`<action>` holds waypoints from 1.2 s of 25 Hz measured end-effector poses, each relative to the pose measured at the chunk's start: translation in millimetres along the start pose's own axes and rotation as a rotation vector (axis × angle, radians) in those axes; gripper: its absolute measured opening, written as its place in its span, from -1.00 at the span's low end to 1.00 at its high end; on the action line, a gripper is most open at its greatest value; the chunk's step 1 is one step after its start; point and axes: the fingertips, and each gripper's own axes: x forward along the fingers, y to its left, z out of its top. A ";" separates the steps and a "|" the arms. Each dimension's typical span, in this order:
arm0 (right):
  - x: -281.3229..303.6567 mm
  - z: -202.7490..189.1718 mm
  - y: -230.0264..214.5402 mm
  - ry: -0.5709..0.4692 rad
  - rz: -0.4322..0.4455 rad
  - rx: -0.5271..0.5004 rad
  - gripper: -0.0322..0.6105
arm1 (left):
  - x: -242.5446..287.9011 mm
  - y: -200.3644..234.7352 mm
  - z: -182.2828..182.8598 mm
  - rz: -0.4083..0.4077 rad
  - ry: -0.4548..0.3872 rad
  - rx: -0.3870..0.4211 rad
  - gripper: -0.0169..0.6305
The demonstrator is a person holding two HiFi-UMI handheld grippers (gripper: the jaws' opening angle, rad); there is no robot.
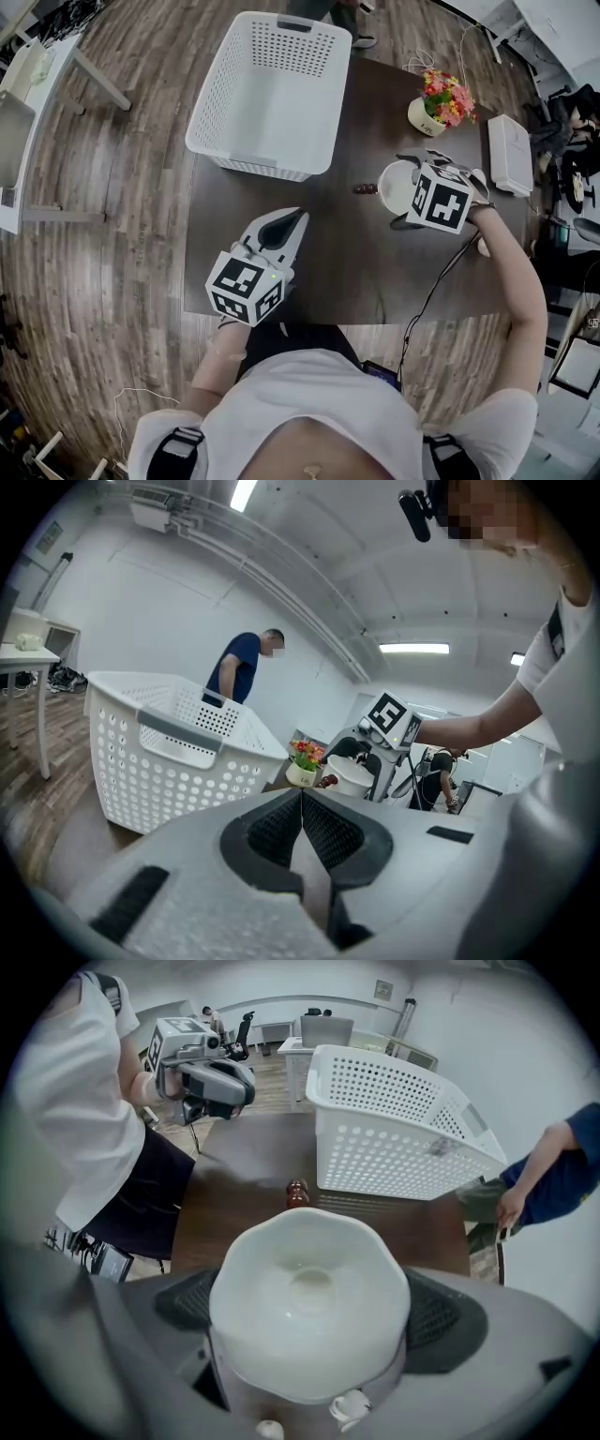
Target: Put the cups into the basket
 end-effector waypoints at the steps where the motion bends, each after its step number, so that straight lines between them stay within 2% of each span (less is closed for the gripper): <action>1: -9.2 1.7 -0.2 -0.002 -0.003 0.002 0.85 | -1.7 0.9 6.5 0.002 -0.014 0.006 -0.91; 7: -60.7 15.6 -6.5 -0.022 -0.026 0.024 0.85 | -12.6 3.1 31.8 0.001 -0.059 0.028 -0.91; 17: -104.8 61.7 -42.0 -0.020 -0.126 -0.049 0.85 | -32.3 22.5 55.7 0.029 -0.111 0.061 -0.91; 30: -102.2 179.5 -95.2 -0.093 -0.149 -0.186 0.85 | -66.5 80.0 87.2 0.140 -0.144 0.139 -0.91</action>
